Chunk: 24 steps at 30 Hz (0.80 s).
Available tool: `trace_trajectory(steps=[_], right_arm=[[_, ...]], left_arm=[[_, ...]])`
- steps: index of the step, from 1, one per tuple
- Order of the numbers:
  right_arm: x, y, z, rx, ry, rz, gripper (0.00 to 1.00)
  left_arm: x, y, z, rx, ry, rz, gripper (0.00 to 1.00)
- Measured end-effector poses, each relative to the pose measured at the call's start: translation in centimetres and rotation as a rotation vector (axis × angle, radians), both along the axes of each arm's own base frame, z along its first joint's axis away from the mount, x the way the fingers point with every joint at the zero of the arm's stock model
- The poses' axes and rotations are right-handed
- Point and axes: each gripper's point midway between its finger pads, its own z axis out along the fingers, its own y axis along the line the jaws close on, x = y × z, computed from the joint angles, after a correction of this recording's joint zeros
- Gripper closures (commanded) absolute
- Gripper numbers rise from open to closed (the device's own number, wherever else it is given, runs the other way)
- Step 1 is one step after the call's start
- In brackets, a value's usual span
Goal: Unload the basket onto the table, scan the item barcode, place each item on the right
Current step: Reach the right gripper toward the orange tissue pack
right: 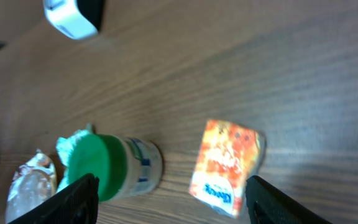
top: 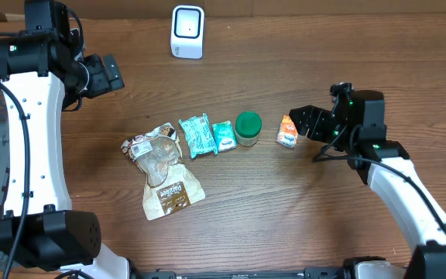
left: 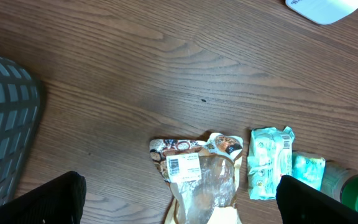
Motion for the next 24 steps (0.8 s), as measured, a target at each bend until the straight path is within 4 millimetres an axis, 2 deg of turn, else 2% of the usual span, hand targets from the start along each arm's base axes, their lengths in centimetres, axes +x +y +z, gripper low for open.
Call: trace_trajectory(steps=[3,18,24], right_arm=[[-0.1,-0.1,-0.8,-0.001,0.031,-0.01,0.27],[-0.8,-0.2,-1.5,0.01,0.083,-0.032,0.28],[-1.6,-0.7,-2.4,-0.017,0.133,-0.052,0.36]], left_arm=[[0.0,0.0,0.0,0.0,0.0,0.0,0.0],[0.0,0.0,0.0,0.0,0.0,0.0,0.01],[0.0,0.0,0.0,0.0,0.0,0.0,0.0]])
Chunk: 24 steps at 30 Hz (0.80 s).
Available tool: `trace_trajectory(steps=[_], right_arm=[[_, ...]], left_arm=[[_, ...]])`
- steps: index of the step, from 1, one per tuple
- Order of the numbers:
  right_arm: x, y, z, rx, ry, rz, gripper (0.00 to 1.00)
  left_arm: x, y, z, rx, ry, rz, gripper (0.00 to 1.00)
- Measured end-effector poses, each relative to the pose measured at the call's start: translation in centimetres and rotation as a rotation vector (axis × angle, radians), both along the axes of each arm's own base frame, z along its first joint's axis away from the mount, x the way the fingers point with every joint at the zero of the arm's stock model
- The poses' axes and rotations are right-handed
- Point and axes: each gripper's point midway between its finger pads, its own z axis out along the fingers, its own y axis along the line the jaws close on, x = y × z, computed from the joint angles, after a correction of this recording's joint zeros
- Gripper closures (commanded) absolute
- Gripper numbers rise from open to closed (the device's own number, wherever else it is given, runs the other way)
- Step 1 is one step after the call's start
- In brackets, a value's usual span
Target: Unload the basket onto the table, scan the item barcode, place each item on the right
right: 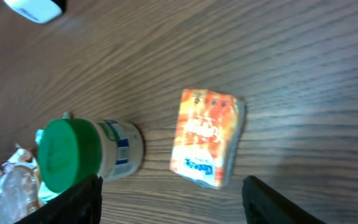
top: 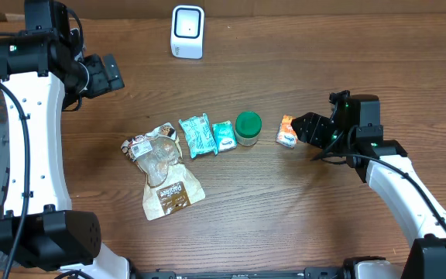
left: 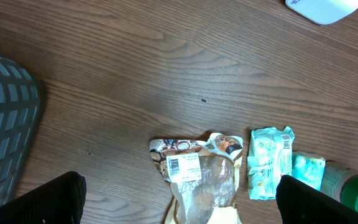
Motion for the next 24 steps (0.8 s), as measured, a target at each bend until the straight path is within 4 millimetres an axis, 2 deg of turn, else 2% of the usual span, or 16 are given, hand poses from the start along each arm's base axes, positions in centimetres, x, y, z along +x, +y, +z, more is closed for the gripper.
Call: trace_trajectory(steps=[5,9,13,16,18,24], right_arm=[[-0.9,-0.6,-0.8,-0.012,0.064,-0.042,0.5],[-2.5,-0.5,-0.8,-0.003,0.172,-0.056,0.51],[-2.4,-0.5,1.6,-0.001,0.207,-0.064,0.51],[-0.6,-0.3,4.6,0.007,0.141,-0.063,0.5],[-0.3,-0.1,5.2,0.007,0.124,-0.058,0.5],[-0.7,0.6,5.0,0.005,0.139,-0.039,0.46]], left_arm=[[0.0,0.0,0.0,0.0,0.0,0.0,0.0],[0.0,0.0,0.0,0.0,0.0,0.0,0.0],[0.0,0.0,0.0,0.0,0.0,0.0,0.0],[0.0,0.0,0.0,0.0,0.0,0.0,0.0],[0.0,0.0,0.0,0.0,0.0,0.0,0.0],[0.0,0.0,0.0,0.0,0.0,0.0,0.0]])
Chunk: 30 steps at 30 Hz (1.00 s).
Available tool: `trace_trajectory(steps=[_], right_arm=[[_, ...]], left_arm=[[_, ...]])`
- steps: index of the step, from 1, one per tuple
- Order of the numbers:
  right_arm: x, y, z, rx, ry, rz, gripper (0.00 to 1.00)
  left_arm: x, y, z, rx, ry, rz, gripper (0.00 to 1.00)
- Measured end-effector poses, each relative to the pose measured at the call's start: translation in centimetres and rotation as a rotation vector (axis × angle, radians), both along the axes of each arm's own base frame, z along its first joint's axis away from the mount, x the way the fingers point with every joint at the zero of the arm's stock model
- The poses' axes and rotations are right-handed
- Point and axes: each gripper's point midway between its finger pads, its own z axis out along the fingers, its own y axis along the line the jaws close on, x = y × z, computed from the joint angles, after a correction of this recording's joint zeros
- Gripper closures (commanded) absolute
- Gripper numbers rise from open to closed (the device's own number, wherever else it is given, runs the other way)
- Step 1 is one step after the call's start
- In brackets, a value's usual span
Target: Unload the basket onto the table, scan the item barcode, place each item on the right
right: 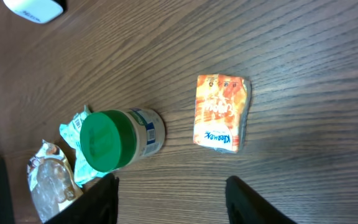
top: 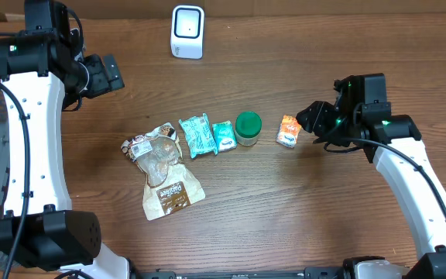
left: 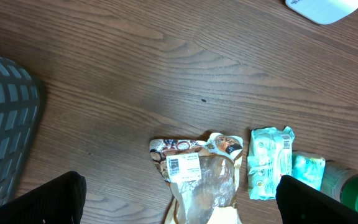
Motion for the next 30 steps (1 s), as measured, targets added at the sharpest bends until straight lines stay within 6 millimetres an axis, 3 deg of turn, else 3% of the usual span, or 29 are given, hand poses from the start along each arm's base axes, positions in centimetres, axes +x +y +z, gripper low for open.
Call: trace_trajectory(steps=[9,11,14,18,25,30], right_arm=[[0.5,-0.4,-0.6,-0.026,0.002,-0.019,0.45],[0.6,-0.5,-1.6,-0.034,0.03,-0.023,0.47],[0.7,-0.5,-4.4,-0.048,0.109,-0.026,0.58],[0.5,-0.4,-7.4,-0.05,0.203,-0.045,0.6],[0.9,0.2,-9.2,-0.042,0.231,-0.042,0.6],[1.0,1.2,-11.6,-0.036,0.272,-0.02,0.61]], left_arm=[[0.0,0.0,0.0,0.0,0.0,0.0,0.0],[0.0,0.0,0.0,0.0,0.0,0.0,0.0],[0.0,0.0,0.0,0.0,0.0,0.0,0.0],[0.0,0.0,0.0,0.0,0.0,0.0,0.0],[0.0,0.0,0.0,0.0,0.0,0.0,0.01],[0.0,0.0,0.0,0.0,0.0,0.0,0.0]])
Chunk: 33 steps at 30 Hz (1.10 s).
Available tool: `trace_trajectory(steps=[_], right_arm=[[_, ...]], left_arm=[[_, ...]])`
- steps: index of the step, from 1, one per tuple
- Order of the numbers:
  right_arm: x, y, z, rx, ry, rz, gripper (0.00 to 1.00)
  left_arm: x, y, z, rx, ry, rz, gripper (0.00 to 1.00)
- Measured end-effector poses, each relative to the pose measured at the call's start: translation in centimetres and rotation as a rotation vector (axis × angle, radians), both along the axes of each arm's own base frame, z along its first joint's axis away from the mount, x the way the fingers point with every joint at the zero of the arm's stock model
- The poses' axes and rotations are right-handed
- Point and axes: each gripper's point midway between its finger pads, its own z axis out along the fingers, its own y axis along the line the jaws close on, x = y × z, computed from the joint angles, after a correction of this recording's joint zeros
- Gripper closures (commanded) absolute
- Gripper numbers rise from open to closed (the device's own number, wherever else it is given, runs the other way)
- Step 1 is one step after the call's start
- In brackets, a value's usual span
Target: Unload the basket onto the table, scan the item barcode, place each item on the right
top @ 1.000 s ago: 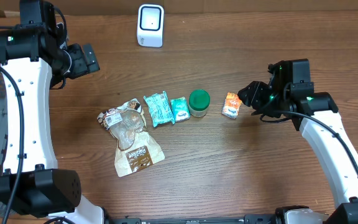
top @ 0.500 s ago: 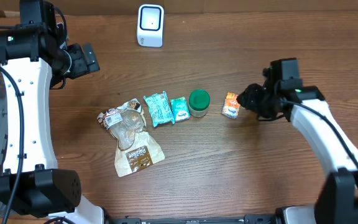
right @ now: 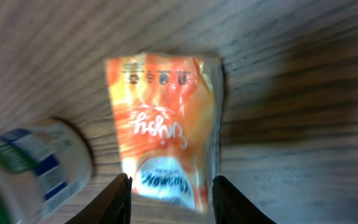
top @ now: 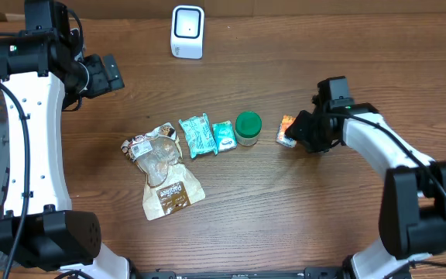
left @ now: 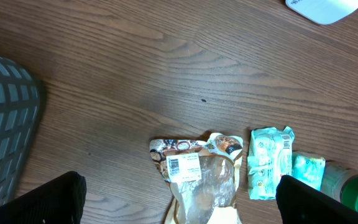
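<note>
An orange packet [right: 166, 130] lies flat on the wooden table, at the right end of a row of items [top: 285, 129]. My right gripper [right: 169, 202] stands open low over it, one finger at each long side, the packet filling the right wrist view. Whether the fingers touch it I cannot tell. The white barcode scanner [top: 187, 31] stands at the table's far edge, and its corner [left: 325, 7] shows in the left wrist view. My left gripper [left: 179, 211] hangs open and empty high over the left of the table [top: 107, 74].
Left of the orange packet stand a green-lidded jar [top: 248, 128], two teal packets [top: 224, 136] [top: 196, 136], and a brown clear-fronted pouch [top: 161, 167] with a barcode label [left: 183, 168]. A grey mesh basket [left: 5, 124] sits at the left edge.
My right gripper has moved from a spot right of and above the orange packet to low over it, fingers at its two sides. The left arm and the items have not moved.
My right gripper hovered open to the right of the orange packet, looking at it and the jar. At the two later moments it stayed nearby at shifting angles. Now it stands close over the packet. The left arm kept still throughout.
</note>
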Motion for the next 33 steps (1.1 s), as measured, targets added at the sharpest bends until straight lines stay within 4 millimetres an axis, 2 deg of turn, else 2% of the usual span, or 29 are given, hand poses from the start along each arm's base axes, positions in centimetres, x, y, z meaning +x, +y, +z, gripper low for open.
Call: trace_trajectory(steps=[5,15,19,25,33], right_arm=[[0.1,0.3,-1.9,0.002,0.03,0.007,0.62],[0.4,0.4,-1.9,0.006,0.012,0.019,0.62],[0.5,0.3,-1.5,0.016,0.009,0.053,0.61],[2.5,0.7,0.6,0.008,-0.068,0.14,0.6],[2.3,0.5,0.3,-0.009,-0.074,0.176,0.63]], left_arm=[[0.0,0.0,0.0,0.0,0.0,0.0,0.0],[0.0,0.0,0.0,0.0,0.0,0.0,0.0],[0.0,0.0,0.0,0.0,0.0,0.0,0.0],[0.0,0.0,0.0,0.0,0.0,0.0,0.0],[0.0,0.0,0.0,0.0,0.0,0.0,0.0]])
